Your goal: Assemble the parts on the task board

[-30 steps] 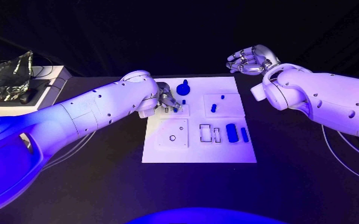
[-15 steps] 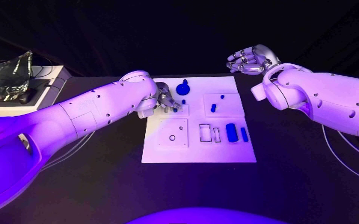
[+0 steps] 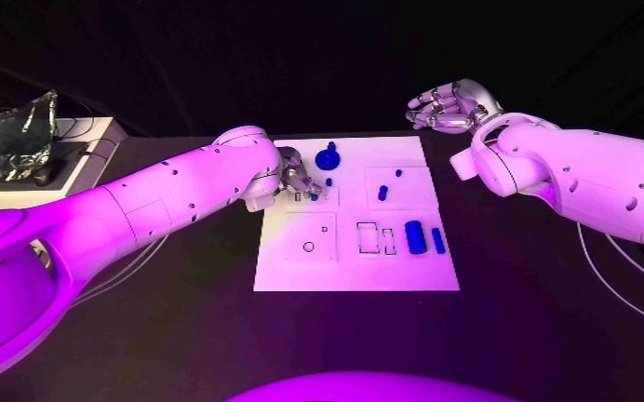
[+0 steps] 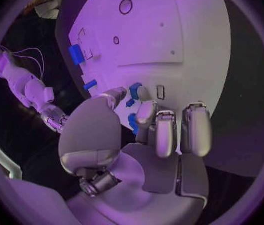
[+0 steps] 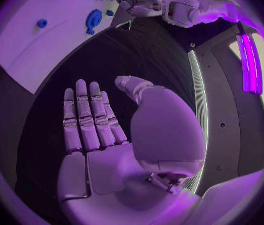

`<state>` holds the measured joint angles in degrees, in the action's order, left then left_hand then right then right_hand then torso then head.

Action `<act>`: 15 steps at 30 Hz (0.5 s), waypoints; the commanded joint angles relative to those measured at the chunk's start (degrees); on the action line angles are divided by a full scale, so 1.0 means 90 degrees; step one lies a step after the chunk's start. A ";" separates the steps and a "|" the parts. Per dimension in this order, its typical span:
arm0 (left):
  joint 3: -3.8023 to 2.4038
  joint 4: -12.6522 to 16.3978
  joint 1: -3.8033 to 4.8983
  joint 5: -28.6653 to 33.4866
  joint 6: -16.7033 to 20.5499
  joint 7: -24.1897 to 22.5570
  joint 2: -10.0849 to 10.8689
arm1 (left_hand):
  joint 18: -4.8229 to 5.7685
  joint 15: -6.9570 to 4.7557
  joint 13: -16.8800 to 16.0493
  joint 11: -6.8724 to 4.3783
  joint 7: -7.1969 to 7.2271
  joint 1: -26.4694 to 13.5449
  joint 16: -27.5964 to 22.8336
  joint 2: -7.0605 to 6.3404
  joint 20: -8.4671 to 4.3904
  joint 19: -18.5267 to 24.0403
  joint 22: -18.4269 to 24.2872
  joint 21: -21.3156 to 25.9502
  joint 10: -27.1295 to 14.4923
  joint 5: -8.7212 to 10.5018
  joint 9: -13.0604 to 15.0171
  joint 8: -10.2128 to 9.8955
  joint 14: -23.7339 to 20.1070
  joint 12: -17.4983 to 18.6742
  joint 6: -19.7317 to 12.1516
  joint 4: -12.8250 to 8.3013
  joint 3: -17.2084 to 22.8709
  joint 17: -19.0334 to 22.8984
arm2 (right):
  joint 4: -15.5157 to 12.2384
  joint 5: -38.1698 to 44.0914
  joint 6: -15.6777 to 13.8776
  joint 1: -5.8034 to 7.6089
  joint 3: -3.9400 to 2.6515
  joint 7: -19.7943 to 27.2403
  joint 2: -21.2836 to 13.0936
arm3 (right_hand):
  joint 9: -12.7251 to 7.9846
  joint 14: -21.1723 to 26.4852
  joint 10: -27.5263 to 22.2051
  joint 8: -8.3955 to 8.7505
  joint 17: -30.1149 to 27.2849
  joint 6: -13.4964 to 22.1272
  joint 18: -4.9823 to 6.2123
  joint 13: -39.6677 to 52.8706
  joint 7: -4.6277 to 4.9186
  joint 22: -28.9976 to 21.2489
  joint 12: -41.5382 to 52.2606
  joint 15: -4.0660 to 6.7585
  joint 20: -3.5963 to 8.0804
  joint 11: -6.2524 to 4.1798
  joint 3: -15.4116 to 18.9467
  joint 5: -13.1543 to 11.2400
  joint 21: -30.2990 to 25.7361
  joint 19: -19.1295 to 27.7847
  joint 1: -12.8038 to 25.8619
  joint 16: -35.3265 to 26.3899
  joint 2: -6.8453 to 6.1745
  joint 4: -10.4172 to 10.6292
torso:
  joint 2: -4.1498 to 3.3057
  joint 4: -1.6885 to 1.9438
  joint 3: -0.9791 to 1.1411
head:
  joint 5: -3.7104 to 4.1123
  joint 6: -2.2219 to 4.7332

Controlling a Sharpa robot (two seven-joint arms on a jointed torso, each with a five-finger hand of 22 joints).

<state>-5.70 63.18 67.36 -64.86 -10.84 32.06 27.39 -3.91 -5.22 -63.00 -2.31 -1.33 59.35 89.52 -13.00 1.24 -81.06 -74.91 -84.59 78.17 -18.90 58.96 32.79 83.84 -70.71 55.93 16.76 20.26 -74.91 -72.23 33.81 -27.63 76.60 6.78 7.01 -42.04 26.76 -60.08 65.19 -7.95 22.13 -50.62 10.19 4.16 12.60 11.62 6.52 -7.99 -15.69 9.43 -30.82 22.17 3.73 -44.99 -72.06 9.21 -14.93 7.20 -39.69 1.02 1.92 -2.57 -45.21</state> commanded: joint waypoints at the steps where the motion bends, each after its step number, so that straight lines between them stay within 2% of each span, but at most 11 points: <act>1: 0.0006 0.0012 -0.0015 0.0029 0.0013 0.0054 0.0006 | 0.0108 -0.0002 -0.0013 0.0011 -0.0035 -0.0046 0.0002 0.0032 0.0007 -0.0053 -0.0236 0.0019 0.0025 0.0101 0.0014 -0.0030 0.0656 -0.0040 0.0004 0.0001 -0.0074 -0.1578 | -0.0013 0.0015 0.0069 -0.0001 -0.0002 0.0058 -0.0004 | 0.0007 0.0059 -0.0039 0.0045 -0.0012 0.0016 0.0049 -0.0011 0.0066 -0.0013 -0.0034 0.0007 0.0011 0.0011 0.0034 -0.0022 -0.0023 0.0043 0.0031 -0.0039 0.0006 -0.0004 | -0.0001 0.0004 0.0001 | 0.0001 -0.0002; 5: 0.0001 0.0061 -0.0015 0.0022 0.0024 0.0065 0.0043 | 0.0109 -0.0005 -0.0019 0.0006 -0.0029 -0.0064 0.0003 0.0114 0.0008 -0.0060 -0.0248 0.0018 0.0025 0.0450 0.0054 -0.0066 0.0656 -0.0044 0.0018 0.0002 -0.0320 -0.1580 | -0.0017 0.0015 0.0069 -0.0002 -0.0002 0.0059 -0.0010 | 0.0008 0.0073 -0.0040 0.0048 -0.0018 0.0016 0.0049 -0.0014 0.0068 -0.0025 -0.0032 0.0003 0.0007 0.0013 0.0039 -0.0023 -0.0023 0.0054 0.0031 -0.0050 0.0009 -0.0005 | -0.0001 0.0000 0.0002 | 0.0002 -0.0001; 11: -0.0017 0.0239 -0.0016 0.0030 0.0027 0.0090 0.0154 | 0.0113 -0.0006 -0.0025 0.0004 -0.0026 -0.0076 0.0006 0.0171 0.0008 -0.0070 -0.0265 0.0012 0.0027 0.0598 0.0078 -0.0085 0.0658 -0.0048 0.0029 0.0006 -0.0492 -0.1585 | -0.0018 0.0015 0.0062 -0.0002 -0.0002 0.0064 -0.0028 | 0.0009 0.0080 -0.0041 0.0050 -0.0021 0.0016 0.0049 -0.0015 0.0068 -0.0031 -0.0031 0.0001 0.0005 0.0015 0.0042 -0.0022 -0.0023 0.0060 0.0032 -0.0057 0.0010 -0.0005 | 0.0005 0.0004 0.0004 | 0.0010 0.0003; 15: -0.0123 0.0434 -0.0015 0.0113 0.0022 0.0102 0.0241 | 0.0113 -0.0006 -0.0037 0.0003 -0.0025 -0.0082 0.0008 0.0185 0.0008 -0.0072 -0.0269 0.0011 0.0033 0.0614 0.0082 -0.0088 0.0659 -0.0057 0.0032 0.0008 -0.0525 -0.1590 | -0.0014 0.0015 0.0053 -0.0003 -0.0002 0.0067 -0.0039 | 0.0012 0.0116 -0.0042 0.0054 -0.0036 0.0011 0.0049 -0.0019 0.0070 -0.0057 -0.0026 -0.0010 -0.0003 0.0017 0.0053 -0.0019 -0.0022 0.0081 0.0032 -0.0085 0.0015 -0.0007 | 0.0005 0.0013 -0.0003 | 0.0015 0.0016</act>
<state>-6.65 66.45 67.15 -64.76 -10.67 32.66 29.51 -3.91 -5.22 -63.27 -2.24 -1.34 58.76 89.52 -11.96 1.45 -81.27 -74.91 -84.59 78.24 -13.68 59.62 32.24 83.84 -70.94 55.91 16.91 15.88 -74.91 -72.29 33.81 -27.64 76.59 6.78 7.02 -42.37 26.83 -59.47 65.19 -7.73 21.85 -50.62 10.18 4.03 12.60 11.14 6.51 -8.21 -15.78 9.42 -30.66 22.17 3.73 -44.48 -72.07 8.63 -14.94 7.04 -39.68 1.08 1.93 -2.43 -45.15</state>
